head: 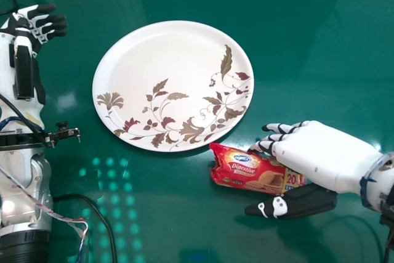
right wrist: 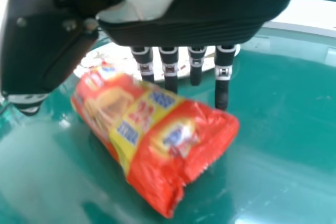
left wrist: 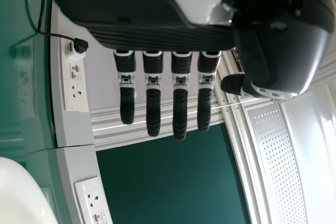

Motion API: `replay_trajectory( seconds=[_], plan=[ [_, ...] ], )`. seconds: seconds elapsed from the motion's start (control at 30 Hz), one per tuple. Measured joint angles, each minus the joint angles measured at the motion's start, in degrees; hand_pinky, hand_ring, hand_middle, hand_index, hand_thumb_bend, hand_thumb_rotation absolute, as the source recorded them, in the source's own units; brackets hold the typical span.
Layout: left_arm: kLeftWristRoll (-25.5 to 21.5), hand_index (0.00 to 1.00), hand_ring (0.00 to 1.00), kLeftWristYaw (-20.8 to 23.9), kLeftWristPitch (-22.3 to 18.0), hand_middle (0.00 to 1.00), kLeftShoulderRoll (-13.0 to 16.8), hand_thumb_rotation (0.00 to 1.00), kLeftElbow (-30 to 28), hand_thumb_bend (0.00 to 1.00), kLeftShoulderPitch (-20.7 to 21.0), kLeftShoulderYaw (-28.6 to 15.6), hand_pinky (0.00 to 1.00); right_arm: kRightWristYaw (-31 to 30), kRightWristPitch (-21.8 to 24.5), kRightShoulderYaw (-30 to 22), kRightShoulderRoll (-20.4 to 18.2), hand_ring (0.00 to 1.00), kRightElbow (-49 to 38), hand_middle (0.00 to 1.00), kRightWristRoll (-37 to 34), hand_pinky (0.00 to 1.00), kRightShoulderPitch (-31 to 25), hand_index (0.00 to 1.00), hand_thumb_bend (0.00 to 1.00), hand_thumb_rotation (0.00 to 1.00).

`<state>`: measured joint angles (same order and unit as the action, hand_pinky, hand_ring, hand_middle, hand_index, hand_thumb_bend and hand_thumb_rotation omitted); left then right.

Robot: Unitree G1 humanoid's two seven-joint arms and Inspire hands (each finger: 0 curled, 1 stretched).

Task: Pick up biscuit and place it in the plate

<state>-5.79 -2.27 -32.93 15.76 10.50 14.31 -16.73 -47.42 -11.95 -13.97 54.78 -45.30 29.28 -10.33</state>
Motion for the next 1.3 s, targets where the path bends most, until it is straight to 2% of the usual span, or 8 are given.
replay_trajectory(
  seconds=[0.23, 0.33, 0.4, 0.43, 0.5, 0.6, 0.7, 1.3],
  plan=[
    [0.0, 0.68, 0.61, -0.24, -0.14, 0.63, 0.02, 0.12, 0.01, 0.09, 0.48, -0.13, 0.59, 8.55, -2.41, 4.11, -4.19, 0.79, 4.53, 0.84, 6.62, 0.69, 0.77, 0.88, 1.0, 0.52],
    [0.02, 0.67, 0.61, -0.23, -0.14, 0.63, 0.02, 0.13, 0.01, 0.09, 0.7, -0.14, 0.59, 12.92, -3.79, 5.75, -5.67, 0.74, 6.6, 0.78, 9.36, 0.64, 1.01, 0.83, 0.99, 0.37],
    [0.03, 0.67, 0.61, -0.19, -0.13, 0.63, 0.02, 0.13, 0.0, 0.09, 0.82, -0.16, 0.6, 17.61, -5.83, 6.91, -6.84, 0.66, 8.68, 0.7, 12.2, 0.55, 1.04, 0.75, 0.89, 0.14],
    [0.03, 0.68, 0.61, -0.15, -0.13, 0.63, 0.02, 0.14, 0.01, 0.09, 0.83, -0.17, 0.6, 21.96, -7.6, 7.49, -7.7, 0.6, 10.54, 0.65, 14.38, 0.49, 0.98, 0.69, 0.75, 0.07],
    [0.02, 0.68, 0.62, -0.12, -0.13, 0.63, 0.02, 0.15, 0.01, 0.1, 0.85, -0.22, 0.61, 32.44, -11.53, 8.45, -9.58, 0.43, 15.3, 0.52, 18.6, 0.36, 0.89, 0.56, 0.56, 0.01],
    [0.01, 0.68, 0.62, -0.16, -0.06, 0.63, 0.02, 0.21, -0.09, 0.1, 0.85, -0.27, 0.63, 45.13, -15.68, 10.04, -11.72, 0.39, 22.0, 0.45, 22.89, 0.21, 1.22, 0.51, 0.52, 0.0],
    [0.01, 0.69, 0.63, -0.16, 0.41, 0.64, 0.09, 0.24, -0.47, 0.1, 0.84, -0.38, 0.65, 51.08, -16.91, 11.0, -12.13, 0.41, 25.33, 0.43, 25.12, 0.17, 2.5, 0.49, 0.52, 0.0],
    [-0.8, 0.69, 0.63, -0.46, 1.51, 0.64, 0.22, 0.23, -2.17, 0.1, 0.72, -0.75, 0.64, 55.52, -16.82, 11.05, -12.08, 0.41, 27.81, 0.42, 25.54, 0.18, 3.07, 0.49, 0.52, 0.0]
  ],
)
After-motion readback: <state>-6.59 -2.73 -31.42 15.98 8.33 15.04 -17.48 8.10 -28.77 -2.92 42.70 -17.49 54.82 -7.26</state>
